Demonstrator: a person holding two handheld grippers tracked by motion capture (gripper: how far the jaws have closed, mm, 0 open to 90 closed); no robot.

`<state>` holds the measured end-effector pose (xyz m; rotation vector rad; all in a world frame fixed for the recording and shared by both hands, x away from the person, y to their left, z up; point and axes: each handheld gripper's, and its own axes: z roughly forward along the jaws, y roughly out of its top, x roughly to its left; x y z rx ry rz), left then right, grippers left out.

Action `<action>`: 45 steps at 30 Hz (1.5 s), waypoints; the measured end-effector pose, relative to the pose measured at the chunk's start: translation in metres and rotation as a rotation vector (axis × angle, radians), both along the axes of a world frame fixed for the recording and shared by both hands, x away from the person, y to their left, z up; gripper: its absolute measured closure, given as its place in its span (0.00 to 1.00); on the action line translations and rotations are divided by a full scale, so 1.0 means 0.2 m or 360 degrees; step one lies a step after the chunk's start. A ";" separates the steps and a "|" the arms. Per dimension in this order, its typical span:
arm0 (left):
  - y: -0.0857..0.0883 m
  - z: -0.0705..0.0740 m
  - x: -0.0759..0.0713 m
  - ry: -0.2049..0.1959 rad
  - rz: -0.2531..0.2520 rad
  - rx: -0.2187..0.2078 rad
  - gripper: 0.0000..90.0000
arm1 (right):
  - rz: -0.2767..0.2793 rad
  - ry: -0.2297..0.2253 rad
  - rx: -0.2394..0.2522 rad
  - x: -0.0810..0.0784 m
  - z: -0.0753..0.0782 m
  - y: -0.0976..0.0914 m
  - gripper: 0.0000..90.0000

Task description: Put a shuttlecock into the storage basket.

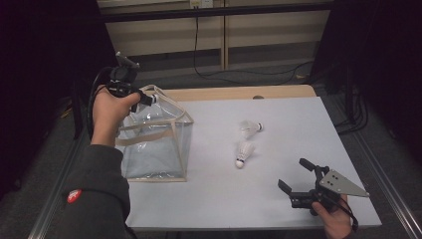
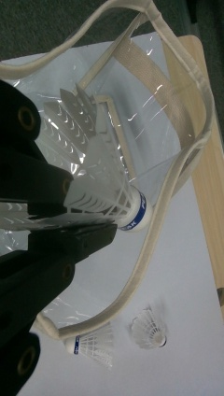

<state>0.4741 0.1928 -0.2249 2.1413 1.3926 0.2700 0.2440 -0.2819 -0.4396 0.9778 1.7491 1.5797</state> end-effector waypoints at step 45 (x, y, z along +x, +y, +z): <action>0.05 -0.05 0.02 0.0008 0.0066 -0.0020 0.92 | 0.0005 -0.0002 0.0005 0.00 0.00 0.00 0.00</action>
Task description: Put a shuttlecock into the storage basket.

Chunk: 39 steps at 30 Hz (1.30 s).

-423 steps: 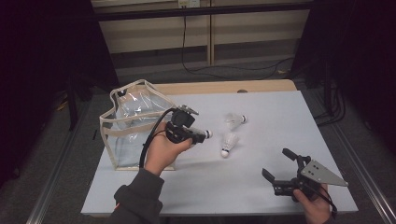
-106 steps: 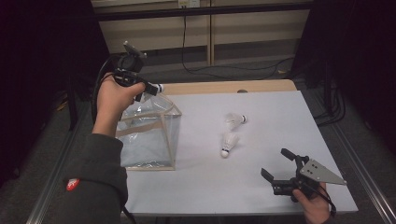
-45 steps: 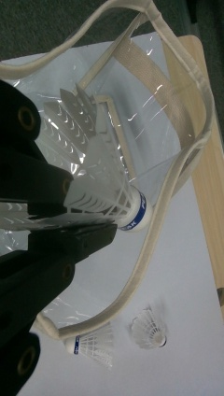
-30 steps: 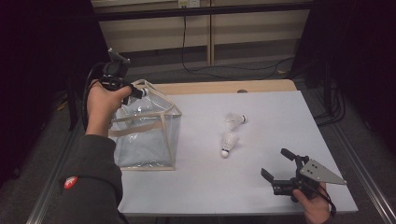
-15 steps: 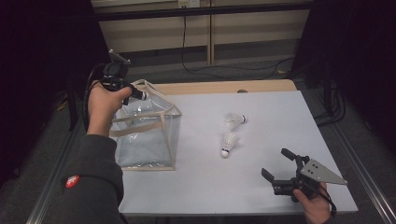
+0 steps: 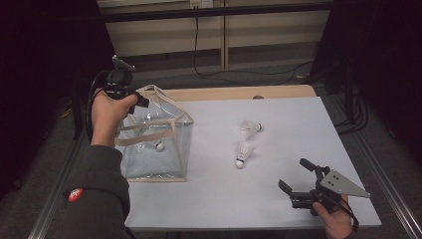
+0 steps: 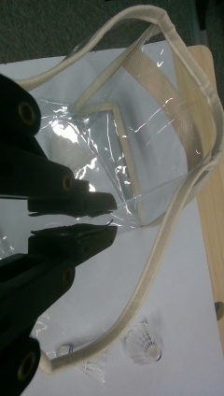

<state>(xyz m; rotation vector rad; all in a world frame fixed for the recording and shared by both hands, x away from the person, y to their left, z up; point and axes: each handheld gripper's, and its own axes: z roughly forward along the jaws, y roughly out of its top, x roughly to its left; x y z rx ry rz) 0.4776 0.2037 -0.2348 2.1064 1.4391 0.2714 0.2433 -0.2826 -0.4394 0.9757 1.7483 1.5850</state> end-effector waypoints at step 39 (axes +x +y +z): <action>-0.30 0.08 -0.14 -0.0045 -0.0360 -0.0210 0.54 | 0.0003 -0.0005 0.0001 0.00 0.00 0.00 0.00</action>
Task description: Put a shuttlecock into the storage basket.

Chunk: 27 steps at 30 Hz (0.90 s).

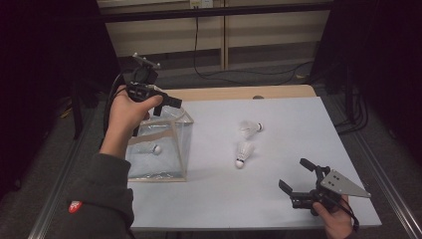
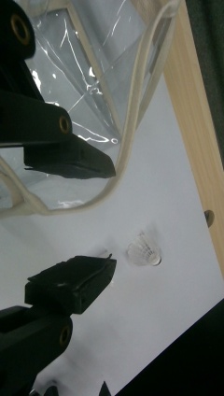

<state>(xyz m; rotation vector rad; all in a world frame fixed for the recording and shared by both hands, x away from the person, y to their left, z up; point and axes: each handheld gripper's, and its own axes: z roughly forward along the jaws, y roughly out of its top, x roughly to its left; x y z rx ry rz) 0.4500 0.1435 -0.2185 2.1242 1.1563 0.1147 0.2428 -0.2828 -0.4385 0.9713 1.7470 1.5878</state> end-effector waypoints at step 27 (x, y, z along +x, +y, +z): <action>-0.18 -0.04 -0.10 0.0009 -0.0211 -0.0068 0.22 | 0.0006 -0.0001 -0.0008 0.00 0.00 0.00 0.00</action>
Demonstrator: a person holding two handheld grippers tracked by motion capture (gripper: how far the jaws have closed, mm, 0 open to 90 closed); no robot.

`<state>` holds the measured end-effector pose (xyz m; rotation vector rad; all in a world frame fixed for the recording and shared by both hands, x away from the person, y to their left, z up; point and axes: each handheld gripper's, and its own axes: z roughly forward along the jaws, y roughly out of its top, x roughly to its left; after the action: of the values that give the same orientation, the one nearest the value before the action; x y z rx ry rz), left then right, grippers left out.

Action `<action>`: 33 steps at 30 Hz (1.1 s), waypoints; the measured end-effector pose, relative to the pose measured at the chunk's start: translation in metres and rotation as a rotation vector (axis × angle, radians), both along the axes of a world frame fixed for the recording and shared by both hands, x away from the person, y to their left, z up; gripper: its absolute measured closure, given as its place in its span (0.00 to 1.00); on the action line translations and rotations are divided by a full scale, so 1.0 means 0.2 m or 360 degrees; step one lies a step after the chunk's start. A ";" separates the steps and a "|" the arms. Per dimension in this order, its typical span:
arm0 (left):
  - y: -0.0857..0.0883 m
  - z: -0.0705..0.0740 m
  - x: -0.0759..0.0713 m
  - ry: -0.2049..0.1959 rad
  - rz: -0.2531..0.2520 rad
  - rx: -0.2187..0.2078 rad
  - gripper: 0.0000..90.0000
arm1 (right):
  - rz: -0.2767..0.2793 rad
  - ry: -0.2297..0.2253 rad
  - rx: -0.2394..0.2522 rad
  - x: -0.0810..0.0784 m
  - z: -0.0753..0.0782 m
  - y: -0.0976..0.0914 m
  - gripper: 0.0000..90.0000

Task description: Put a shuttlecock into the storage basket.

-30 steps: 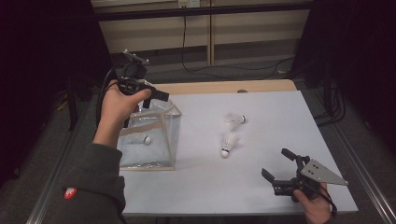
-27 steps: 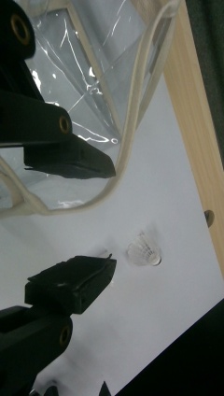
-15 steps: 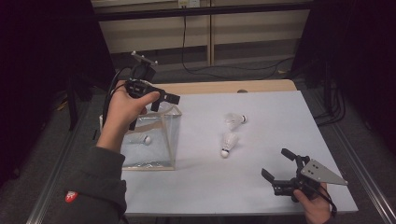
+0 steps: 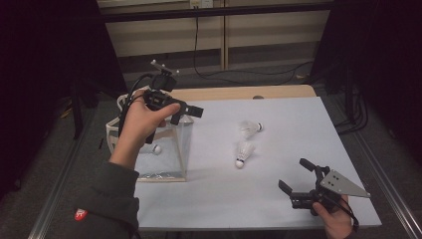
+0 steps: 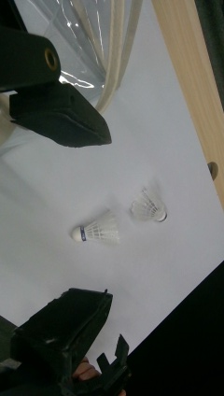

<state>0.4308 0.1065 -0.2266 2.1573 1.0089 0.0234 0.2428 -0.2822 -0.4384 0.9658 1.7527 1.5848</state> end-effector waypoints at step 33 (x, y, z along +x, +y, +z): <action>-0.13 -0.08 -0.10 -0.0019 -0.0138 -0.0045 0.20 | 0.0003 -0.0002 0.0001 0.00 0.00 0.00 0.00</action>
<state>0.4111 0.0809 -0.2427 2.1709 0.9027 -0.0189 0.2423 -0.2819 -0.4380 0.9640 1.7530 1.5866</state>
